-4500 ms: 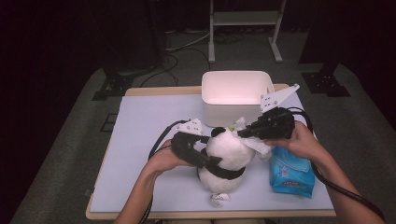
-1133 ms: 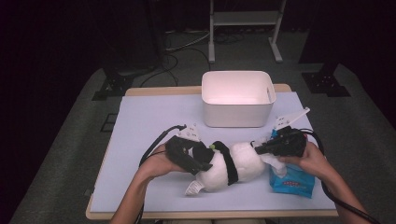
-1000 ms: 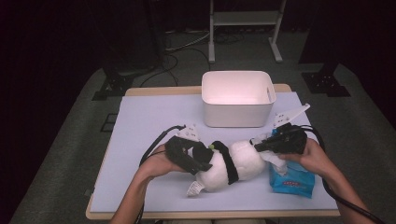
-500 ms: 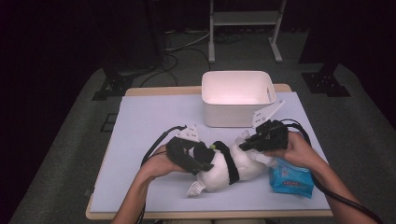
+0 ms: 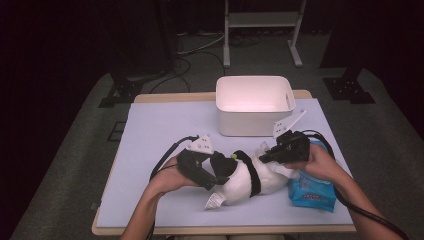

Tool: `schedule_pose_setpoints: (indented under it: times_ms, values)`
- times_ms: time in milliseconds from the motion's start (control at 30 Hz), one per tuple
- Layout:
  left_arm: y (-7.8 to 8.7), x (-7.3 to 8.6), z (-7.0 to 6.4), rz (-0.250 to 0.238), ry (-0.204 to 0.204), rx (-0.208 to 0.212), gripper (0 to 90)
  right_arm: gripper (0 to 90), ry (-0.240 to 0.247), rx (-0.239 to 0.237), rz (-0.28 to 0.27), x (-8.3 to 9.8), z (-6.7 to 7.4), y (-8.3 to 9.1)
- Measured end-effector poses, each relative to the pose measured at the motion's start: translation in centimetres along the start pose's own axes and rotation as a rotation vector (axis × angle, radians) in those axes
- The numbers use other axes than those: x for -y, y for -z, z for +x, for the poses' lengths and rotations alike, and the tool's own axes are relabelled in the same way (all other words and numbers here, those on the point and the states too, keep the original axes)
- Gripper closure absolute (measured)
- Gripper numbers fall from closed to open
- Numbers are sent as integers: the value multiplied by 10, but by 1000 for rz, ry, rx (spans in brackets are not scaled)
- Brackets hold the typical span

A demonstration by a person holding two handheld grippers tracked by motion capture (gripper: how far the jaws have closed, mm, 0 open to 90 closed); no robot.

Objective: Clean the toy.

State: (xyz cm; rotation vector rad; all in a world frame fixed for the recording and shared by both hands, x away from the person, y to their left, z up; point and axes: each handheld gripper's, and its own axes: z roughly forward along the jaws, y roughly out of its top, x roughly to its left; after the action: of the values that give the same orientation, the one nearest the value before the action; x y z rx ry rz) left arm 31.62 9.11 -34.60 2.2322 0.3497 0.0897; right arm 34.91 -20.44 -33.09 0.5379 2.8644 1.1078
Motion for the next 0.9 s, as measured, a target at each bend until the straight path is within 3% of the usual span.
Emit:
schedule_pose_setpoints:
  times_ms: [233, 533, 733, 900]
  values:
    - [1, 5, -1, 26, 16, -10, 98, 871, -17, 14, -1, 4, -5, 2]
    - [-9, 8, -2, 10, 39, -9, 78, 871, -47, 5, -6, 6, -6, 3]
    - [-14, 1, 7, -17, 58, -12, 133, 872, -36, -1, -5, 14, 1, 3]
    - [-18, -5, 13, -7, 49, -6, 135, 872, -43, -11, -16, 19, 6, 3]
